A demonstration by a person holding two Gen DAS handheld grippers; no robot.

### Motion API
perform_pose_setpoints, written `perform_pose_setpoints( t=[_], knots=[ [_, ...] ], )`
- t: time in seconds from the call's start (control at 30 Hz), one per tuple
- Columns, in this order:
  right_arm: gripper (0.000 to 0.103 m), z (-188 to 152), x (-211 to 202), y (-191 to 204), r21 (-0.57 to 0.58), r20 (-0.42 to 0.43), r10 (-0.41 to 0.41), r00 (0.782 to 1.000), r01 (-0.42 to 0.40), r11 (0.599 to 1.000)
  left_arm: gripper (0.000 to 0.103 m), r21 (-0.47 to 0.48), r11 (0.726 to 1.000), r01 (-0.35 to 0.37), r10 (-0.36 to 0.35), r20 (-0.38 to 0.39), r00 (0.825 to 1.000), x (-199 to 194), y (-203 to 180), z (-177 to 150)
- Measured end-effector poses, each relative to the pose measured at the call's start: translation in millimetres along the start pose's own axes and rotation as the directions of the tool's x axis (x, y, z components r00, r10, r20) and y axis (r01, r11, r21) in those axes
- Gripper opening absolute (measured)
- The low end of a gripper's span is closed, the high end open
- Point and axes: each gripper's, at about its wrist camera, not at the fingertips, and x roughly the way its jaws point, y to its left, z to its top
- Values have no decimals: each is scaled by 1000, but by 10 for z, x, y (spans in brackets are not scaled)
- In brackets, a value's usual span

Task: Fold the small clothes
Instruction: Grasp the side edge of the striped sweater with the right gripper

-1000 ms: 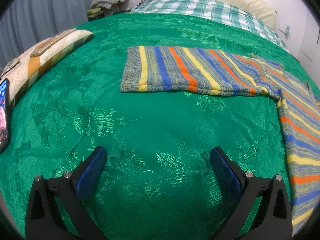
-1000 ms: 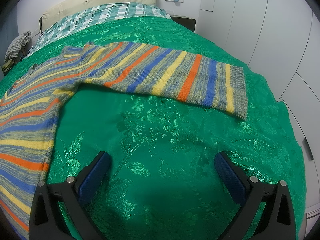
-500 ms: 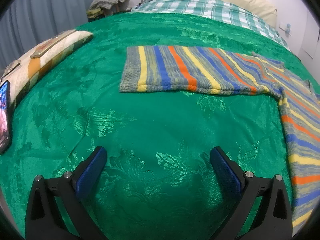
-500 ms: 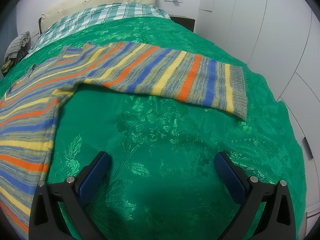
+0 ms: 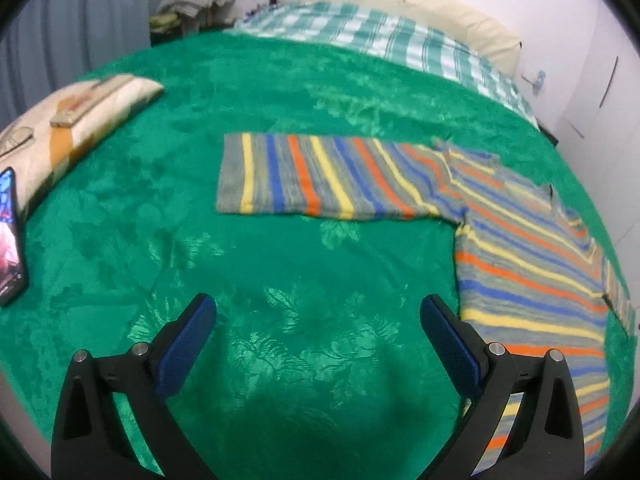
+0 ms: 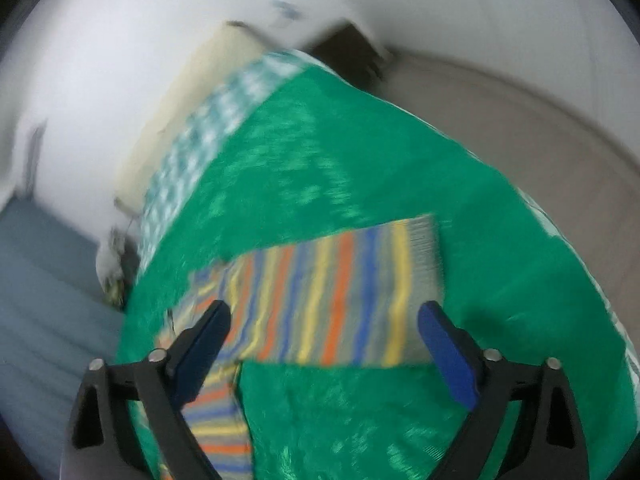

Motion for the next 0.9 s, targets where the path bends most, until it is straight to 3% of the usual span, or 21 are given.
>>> perform_pose_setpoints(
  t=[0.03, 0.1, 0.23, 0.27, 0.3, 0.33, 0.37, 0.4, 0.5, 0.6, 0.7, 0.77, 0.83, 0.9],
  knots=[
    [75, 81, 73, -130, 54, -27, -5, 1000, 6, 998, 102, -10, 1000, -2, 3, 5, 1000, -15, 5, -20],
    [66, 126, 204, -258, 102, -66, -13, 998, 20, 995, 102, -33, 999, -5, 5, -4, 1000, -8, 44, -55],
    [62, 69, 454, -253, 14, -73, -132, 988, 134, 991, 102, -25, 999, -29, 29, -28, 999, 11, 112, -184],
    [60, 45, 516, -261, 13, -76, -129, 989, 130, 991, 102, -11, 999, -41, 41, -36, 999, 22, 134, -225],
    [46, 49, 562, -280, 8, -84, -130, 988, 131, 991, 102, -2, 999, -52, 52, -41, 998, 33, 151, -250],
    [21, 51, 603, -292, -17, -91, -179, 980, 178, 984, 102, 0, 998, -62, 62, -44, 997, 44, 174, -281],
    [9, 62, 594, -292, -29, -82, -222, 972, 220, 975, 102, -6, 997, -72, 72, -45, 996, 56, 213, -325],
    [3, 75, 552, -342, -16, -72, -238, 969, 237, 971, 102, -19, 997, -77, 76, -49, 996, 58, 253, -366],
    [3, 133, 306, -274, 24, 3, -189, 982, 188, 982, 102, -78, 994, -75, 71, -58, 996, 58, 386, -440],
    [3, 218, 72, 186, -33, 53, -80, 995, 82, 996, 102, -111, 992, -66, 63, -32, 998, 19, 431, -425],
    [3, 225, -50, 1089, -196, 43, 63, 997, -54, 979, 102, -135, 990, -46, 44, -16, 999, 2, 459, -432],
    [3, 147, -5, 1712, -286, -10, 155, 988, -152, 946, 102, -147, 988, -38, 35, -24, 999, 23, 484, -446],
    [3, -68, 192, 2427, -361, -107, 243, 964, -266, 894, 102, -155, 987, -32, 28, -22, 999, 26, 502, -441],
    [3, -298, 460, 2892, -391, -187, 283, 941, -336, 857, 102, -163, 986, -29, 26, -17, 1000, 17, 525, -434]
  ],
)
